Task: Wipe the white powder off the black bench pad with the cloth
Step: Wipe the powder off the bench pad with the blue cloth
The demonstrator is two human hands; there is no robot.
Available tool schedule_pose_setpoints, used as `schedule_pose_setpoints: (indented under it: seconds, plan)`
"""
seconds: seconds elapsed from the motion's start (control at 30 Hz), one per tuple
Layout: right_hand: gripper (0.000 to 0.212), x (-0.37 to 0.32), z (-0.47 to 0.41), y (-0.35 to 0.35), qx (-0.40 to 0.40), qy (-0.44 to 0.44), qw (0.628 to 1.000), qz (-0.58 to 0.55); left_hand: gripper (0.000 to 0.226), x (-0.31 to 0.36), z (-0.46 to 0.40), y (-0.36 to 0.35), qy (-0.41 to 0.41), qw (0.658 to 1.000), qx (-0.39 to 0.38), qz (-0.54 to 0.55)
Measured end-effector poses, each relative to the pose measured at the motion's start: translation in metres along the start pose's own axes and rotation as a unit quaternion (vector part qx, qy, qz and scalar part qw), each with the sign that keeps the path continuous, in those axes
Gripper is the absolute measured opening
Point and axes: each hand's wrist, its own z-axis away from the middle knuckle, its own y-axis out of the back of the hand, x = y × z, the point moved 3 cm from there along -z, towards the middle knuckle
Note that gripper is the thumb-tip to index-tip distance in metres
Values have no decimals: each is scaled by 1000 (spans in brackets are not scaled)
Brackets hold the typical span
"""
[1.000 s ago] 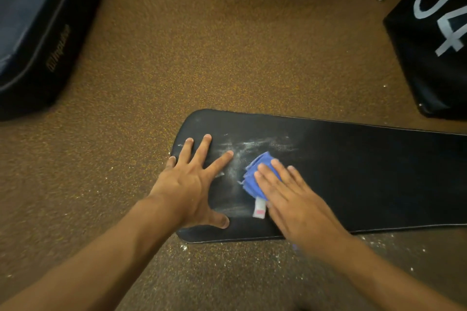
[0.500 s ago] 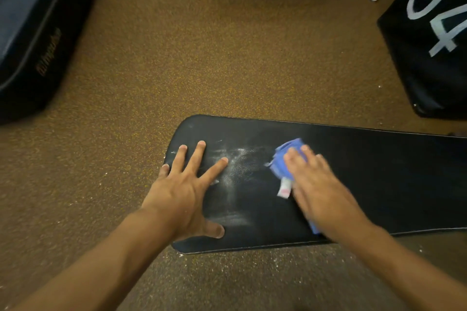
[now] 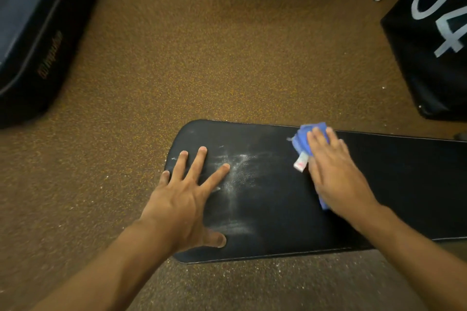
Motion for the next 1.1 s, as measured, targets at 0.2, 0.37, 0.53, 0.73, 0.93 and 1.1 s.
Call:
schedule_pose_setpoints:
  seconds: [0.2, 0.37, 0.53, 0.73, 0.93, 1.1]
  plan:
    - [55, -64, -41, -15, 29, 18, 999, -24, 135, -1, -1, -1, 1, 1000, 4, 1]
    - [55, -42, 24, -7, -13, 159, 987, 24, 134, 0, 1, 3, 1, 1000, 1, 5]
    - [56, -25, -44, -8, 41, -56, 998, -8, 133, 2, 0, -1, -2, 1000, -3, -4]
    - [55, -93, 13, -17, -10, 140, 990, 9, 134, 1, 0, 3, 4, 1000, -6, -1]
    - [55, -32, -6, -9, 2, 32, 999, 11, 134, 2, 1, 2, -1, 1000, -11, 7]
    - [58, -93, -50, -21, 32, 20, 999, -13, 134, 2, -1, 2, 4, 1000, -11, 2]
